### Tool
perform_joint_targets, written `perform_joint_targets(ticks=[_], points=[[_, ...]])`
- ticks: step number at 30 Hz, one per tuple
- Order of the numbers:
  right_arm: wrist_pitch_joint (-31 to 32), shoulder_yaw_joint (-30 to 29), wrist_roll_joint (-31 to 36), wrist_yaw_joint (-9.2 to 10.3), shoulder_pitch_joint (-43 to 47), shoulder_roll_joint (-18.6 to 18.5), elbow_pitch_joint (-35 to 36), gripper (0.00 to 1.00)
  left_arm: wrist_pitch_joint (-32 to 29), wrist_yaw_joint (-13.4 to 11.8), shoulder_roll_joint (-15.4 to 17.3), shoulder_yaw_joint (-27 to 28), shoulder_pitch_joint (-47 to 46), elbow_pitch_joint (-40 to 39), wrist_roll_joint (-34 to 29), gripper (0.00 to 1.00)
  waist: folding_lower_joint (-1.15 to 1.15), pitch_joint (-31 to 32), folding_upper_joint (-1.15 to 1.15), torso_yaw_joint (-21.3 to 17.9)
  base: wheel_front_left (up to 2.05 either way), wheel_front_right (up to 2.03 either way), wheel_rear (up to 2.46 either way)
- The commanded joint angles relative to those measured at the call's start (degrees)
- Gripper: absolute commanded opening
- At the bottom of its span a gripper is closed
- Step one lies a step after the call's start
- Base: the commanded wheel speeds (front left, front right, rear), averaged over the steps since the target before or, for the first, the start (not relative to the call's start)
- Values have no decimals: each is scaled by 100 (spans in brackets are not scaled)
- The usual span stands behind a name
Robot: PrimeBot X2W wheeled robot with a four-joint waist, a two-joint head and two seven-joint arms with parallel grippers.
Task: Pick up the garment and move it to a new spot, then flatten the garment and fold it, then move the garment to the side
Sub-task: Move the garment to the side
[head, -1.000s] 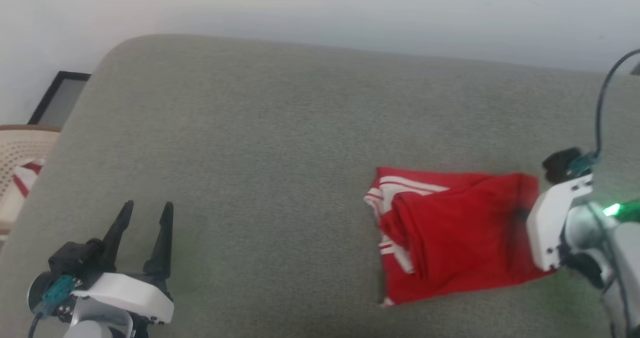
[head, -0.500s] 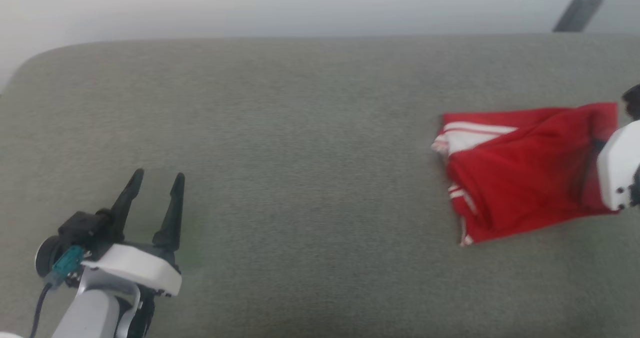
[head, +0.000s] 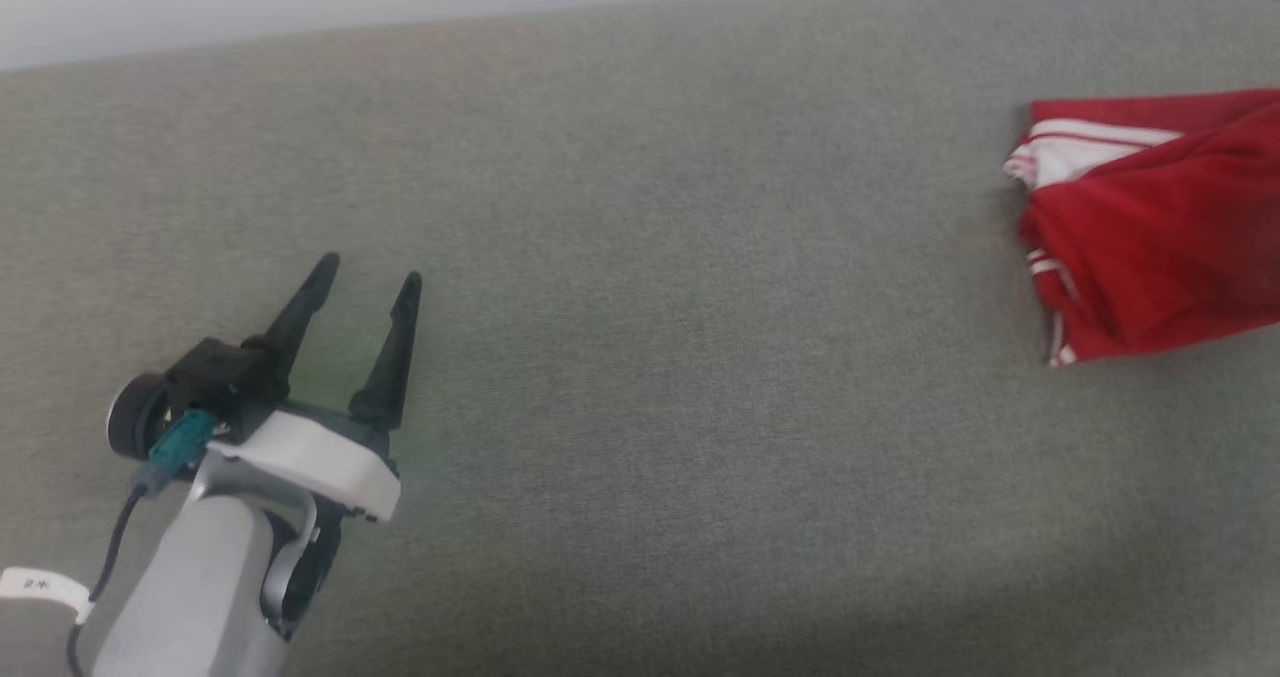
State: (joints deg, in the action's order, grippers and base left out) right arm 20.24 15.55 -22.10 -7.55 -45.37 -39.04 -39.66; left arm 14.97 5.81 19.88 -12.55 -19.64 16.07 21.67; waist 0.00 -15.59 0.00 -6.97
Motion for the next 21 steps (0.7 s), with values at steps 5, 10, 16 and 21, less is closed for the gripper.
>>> perform_joint_targets(ticks=[5,10,16,21], points=[[-484,-16,285,14,-475,-103,-612,0,-9,52,48,-158,-404,107,-38,100,0,-313,0,-205,0,0,0],[-841,-91,611,14,-752,-38,-1173,0,-18,94,59,-300,-668,187,-46,100,0,-501,0,-225,0,0,0],[-1255,-213,963,14,-1044,66,-1975,0,-17,117,61,-451,-939,272,-55,100,0,-703,0,-141,0,0,0],[-1503,-417,1347,14,-1257,241,-2612,0,-9,136,58,-556,-1120,343,-28,100,0,-825,0,-39,0,0,0]])
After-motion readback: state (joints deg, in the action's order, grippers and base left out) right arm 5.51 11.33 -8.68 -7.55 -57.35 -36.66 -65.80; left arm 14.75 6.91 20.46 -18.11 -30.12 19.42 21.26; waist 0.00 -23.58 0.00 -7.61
